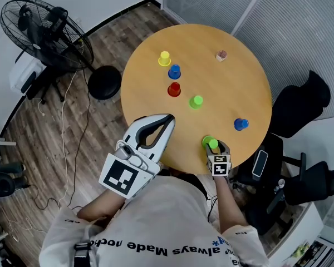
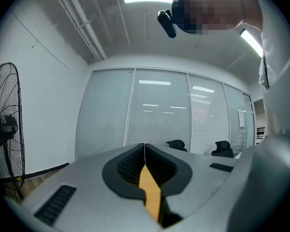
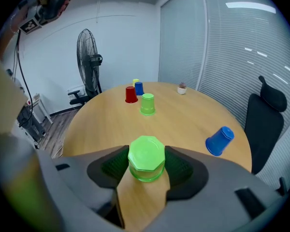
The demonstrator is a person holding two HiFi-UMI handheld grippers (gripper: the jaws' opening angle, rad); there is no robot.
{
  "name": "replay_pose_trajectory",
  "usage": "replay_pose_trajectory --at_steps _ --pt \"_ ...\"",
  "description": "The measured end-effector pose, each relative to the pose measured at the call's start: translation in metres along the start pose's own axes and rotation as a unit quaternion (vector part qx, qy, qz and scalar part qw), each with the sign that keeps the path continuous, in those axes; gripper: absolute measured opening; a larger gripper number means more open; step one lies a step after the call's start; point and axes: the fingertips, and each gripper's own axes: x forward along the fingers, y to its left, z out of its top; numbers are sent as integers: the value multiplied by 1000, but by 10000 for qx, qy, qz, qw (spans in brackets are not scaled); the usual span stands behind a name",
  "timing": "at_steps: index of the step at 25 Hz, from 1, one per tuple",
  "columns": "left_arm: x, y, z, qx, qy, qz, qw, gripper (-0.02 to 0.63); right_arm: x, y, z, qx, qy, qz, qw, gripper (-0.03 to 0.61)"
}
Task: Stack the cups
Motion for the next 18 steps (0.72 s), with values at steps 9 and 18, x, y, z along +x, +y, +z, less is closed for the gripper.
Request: replay_pose_trajectory --at_steps 9,18 --pt "-5 3 3 -53 -49 57 10000 25 23 58 44 -590 -169 479 9970 249" --pt "-12 12 1 -62 -14 163 9998 25 45 110 78 -1159 -289 870 9890 249"
